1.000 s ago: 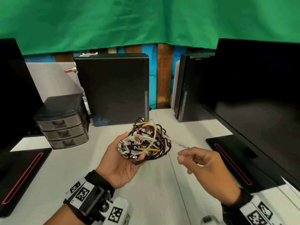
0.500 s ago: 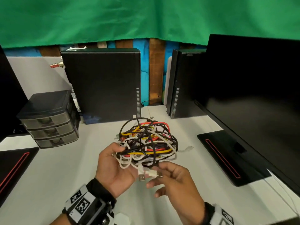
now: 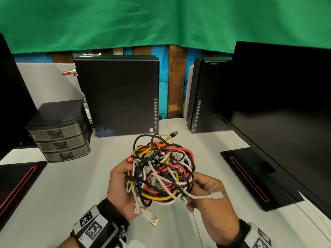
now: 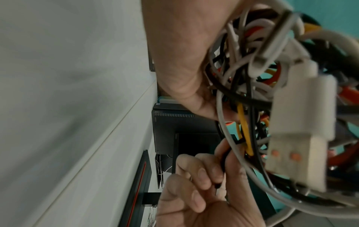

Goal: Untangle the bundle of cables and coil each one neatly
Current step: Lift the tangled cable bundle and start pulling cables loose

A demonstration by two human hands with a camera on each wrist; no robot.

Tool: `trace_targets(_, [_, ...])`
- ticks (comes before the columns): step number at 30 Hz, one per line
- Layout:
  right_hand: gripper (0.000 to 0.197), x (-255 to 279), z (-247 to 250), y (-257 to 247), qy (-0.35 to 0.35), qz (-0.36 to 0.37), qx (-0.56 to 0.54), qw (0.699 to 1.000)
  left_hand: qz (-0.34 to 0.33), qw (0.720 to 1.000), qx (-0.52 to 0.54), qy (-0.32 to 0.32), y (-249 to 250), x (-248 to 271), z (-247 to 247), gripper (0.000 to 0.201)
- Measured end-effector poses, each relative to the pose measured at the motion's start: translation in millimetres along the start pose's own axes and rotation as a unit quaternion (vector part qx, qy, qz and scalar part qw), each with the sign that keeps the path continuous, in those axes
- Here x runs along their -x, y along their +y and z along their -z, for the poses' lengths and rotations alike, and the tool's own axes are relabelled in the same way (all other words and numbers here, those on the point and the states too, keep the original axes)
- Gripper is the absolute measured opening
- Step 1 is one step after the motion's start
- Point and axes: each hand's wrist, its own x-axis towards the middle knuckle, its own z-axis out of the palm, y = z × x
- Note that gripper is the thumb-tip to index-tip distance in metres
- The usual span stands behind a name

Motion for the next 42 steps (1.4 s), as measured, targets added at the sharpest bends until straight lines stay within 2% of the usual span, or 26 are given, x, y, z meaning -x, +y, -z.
trace_targets(2, [0.035,-0.5,1.1,-0.3,0.005,-0.008,-0.003,1.000,0.000,1.000,-0.003,0.013,0.8,-0.3,1.9,0.047])
trace_targets(6, [0.032,-2.7,4.6,-0.8,0.019,-0.031,0.007,0.999,-0.008,1.000,-0.008,0.022,3.4,-3.0,1.2,0.047])
trace_targets(11, [0.030,-10.2,14.0,-9.3,-0.029,-0.080,0.057,0.995,-0.032,0.998,-0.037,0.050,12.1,-7.6,-0.3,0.049])
trace_targets(12, [0.036,-14.0,19.1,-10.3,-0.012,-0.060,0.072,0.996,-0.034,0.997,-0.048,0.048,14.8,-8.4,-1.0,0.048])
trace_targets(14, [0.041,-22.1,30.3,-15.9,0.069,0.028,0.116,0.990,-0.034,0.994,-0.094,0.035,19.7,-9.2,-4.4,0.047])
trace_targets(16, [0.020,-25.6,37.2,-27.5,0.109,0.142,0.138,0.974,-0.035,0.983,-0.178,0.032,22.4,-11.2,-5.0,0.045])
trace_targets(17, [0.013,-24.5,38.1,-32.7,0.089,0.181,0.140,0.969,-0.039,0.973,-0.225,0.031,22.9,-11.7,-5.2,0.047])
trace_targets(18, [0.016,-23.4,39.1,-35.4,0.056,0.199,0.163,0.965,-0.048,0.960,-0.274,0.030,22.4,-12.0,-4.6,0.052])
trace_targets(20, [0.023,-23.4,39.3,-32.0,-0.017,0.181,0.262,0.948,-0.059,0.930,-0.361,0.026,18.1,-11.6,-2.4,0.060])
trace_targets(22, [0.008,-23.7,38.3,-23.8,-0.060,0.176,0.342,0.921,-0.058,0.910,-0.409,0.015,12.6,-9.8,-2.2,0.062])
trace_targets(24, [0.009,-25.9,41.3,-20.8,-0.055,0.201,0.348,0.914,-0.073,0.885,-0.459,0.008,10.8,-8.7,-4.6,0.056])
trace_targets(25, [0.011,-26.9,42.5,-23.5,-0.037,0.211,0.339,0.916,-0.086,0.862,-0.499,0.004,11.5,-8.8,-5.5,0.051])
trace_targets(27, [0.011,-25.0,43.7,-35.9,0.011,0.239,0.295,0.925,-0.115,0.793,-0.598,0.003,14.4,-8.9,-4.5,0.041])
trace_targets(29, [0.016,-20.3,44.6,-47.6,0.040,0.278,0.260,0.924,-0.137,0.704,-0.696,0.024,15.8,-9.0,0.2,0.038])
trace_targets(30, [0.017,-17.7,44.3,-52.5,0.039,0.288,0.257,0.922,-0.144,0.670,-0.728,0.037,16.5,-9.1,3.8,0.038])
trace_targets(31, [0.013,-15.8,45.4,-56.1,0.024,0.285,0.272,0.919,-0.145,0.651,-0.744,0.048,17.6,-9.5,8.1,0.037])
trace_targets(32, [0.015,-15.0,47.3,-58.3,-0.003,0.263,0.297,0.918,-0.138,0.650,-0.745,0.059,19.5,-10.4,13.1,0.037])
trace_targets(34, [0.038,-18.0,55.5,-56.8,-0.082,0.167,0.338,0.923,-0.113,0.674,-0.726,0.076,23.0,-12.6,23.0,0.040])
trace_targets(36, [0.048,-22.0,57.2,-52.1,-0.148,0.077,0.327,0.930,-0.101,0.687,-0.715,0.086,22.8,-14.5,26.9,0.043])
trace_targets(37, [0.045,-23.9,55.6,-47.4,-0.162,0.061,0.312,0.934,-0.099,0.689,-0.712,0.086,21.3,-14.9,26.4,0.044])
trace_targets(42, [0.019,-33.4,48.5,-17.5,-0.134,0.058,0.303,0.942,-0.082,0.704,-0.697,0.106,15.0,-17.3,25.9,0.059])
